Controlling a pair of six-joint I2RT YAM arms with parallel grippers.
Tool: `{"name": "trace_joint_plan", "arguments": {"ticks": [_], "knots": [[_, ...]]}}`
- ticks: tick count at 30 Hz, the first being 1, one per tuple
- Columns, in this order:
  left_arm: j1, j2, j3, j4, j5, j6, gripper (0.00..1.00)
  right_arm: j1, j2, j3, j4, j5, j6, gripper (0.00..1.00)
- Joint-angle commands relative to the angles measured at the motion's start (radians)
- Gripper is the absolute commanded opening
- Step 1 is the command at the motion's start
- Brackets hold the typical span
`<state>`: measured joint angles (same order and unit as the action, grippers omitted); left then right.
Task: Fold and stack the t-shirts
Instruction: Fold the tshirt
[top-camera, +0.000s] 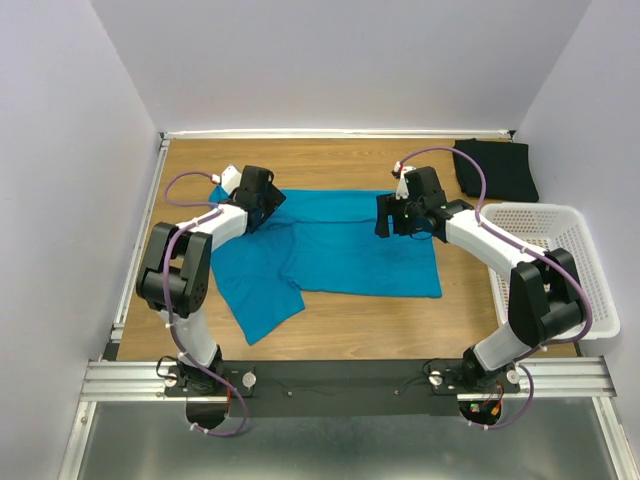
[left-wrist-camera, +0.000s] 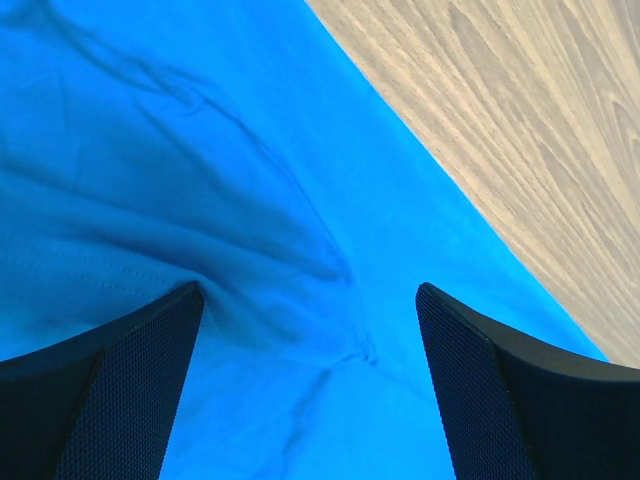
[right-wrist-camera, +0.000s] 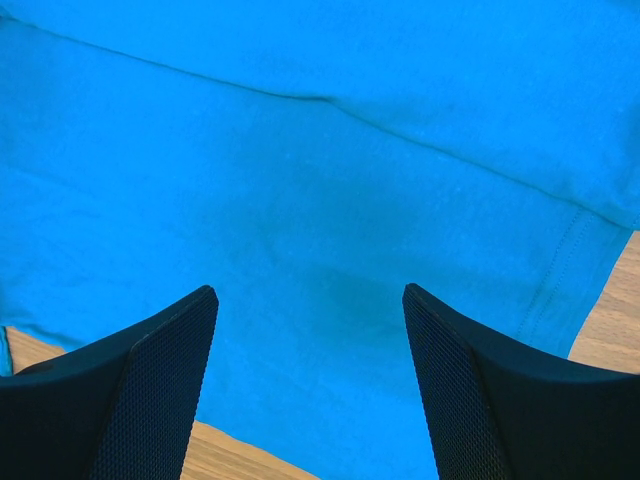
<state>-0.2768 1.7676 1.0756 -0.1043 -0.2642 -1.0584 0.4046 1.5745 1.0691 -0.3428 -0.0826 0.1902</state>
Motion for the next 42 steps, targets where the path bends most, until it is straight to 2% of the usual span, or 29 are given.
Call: {"name": "trace_joint_plan", "arguments": {"ticks": [1,4,9,13,17,21,26,32,37,42], "knots": [[0.002,0.059,0.035,0.011,-0.035,0.032,0.96,-0.001,0.004,0.012,-0.015,0.018,-0.005,0.83],[0.002,0.078,0.050,0.015,-0.030,0.044,0.96,0.000,0.012,0.028,-0.018,-0.060,-0.031,0.79],[0.004,0.092,0.070,0.021,-0.041,0.087,0.96,0.031,0.059,0.101,-0.001,-0.216,-0.058,0.63],[0.002,0.087,0.096,0.017,-0.049,0.112,0.96,0.121,0.163,0.225,0.014,-0.256,-0.103,0.55],[0.005,0.089,0.122,0.015,-0.044,0.152,0.96,0.224,0.292,0.363,0.044,-0.269,-0.132,0.41],[0.027,0.133,0.164,0.012,0.009,0.198,0.96,0.278,0.409,0.434,0.166,-0.267,-0.149,0.33],[0.073,0.110,0.188,-0.017,0.030,0.206,0.96,0.319,0.547,0.552,0.192,-0.287,-0.150,0.32],[0.149,-0.040,0.118,-0.078,-0.010,0.206,0.99,0.339,0.673,0.637,0.203,-0.252,-0.132,0.32],[0.162,-0.224,-0.066,-0.113,-0.021,0.199,0.99,0.344,0.630,0.548,0.194,-0.200,-0.101,0.36],[0.163,-0.357,-0.177,-0.208,-0.010,0.216,0.99,0.344,0.488,0.378,0.136,-0.151,-0.049,0.49]]}}
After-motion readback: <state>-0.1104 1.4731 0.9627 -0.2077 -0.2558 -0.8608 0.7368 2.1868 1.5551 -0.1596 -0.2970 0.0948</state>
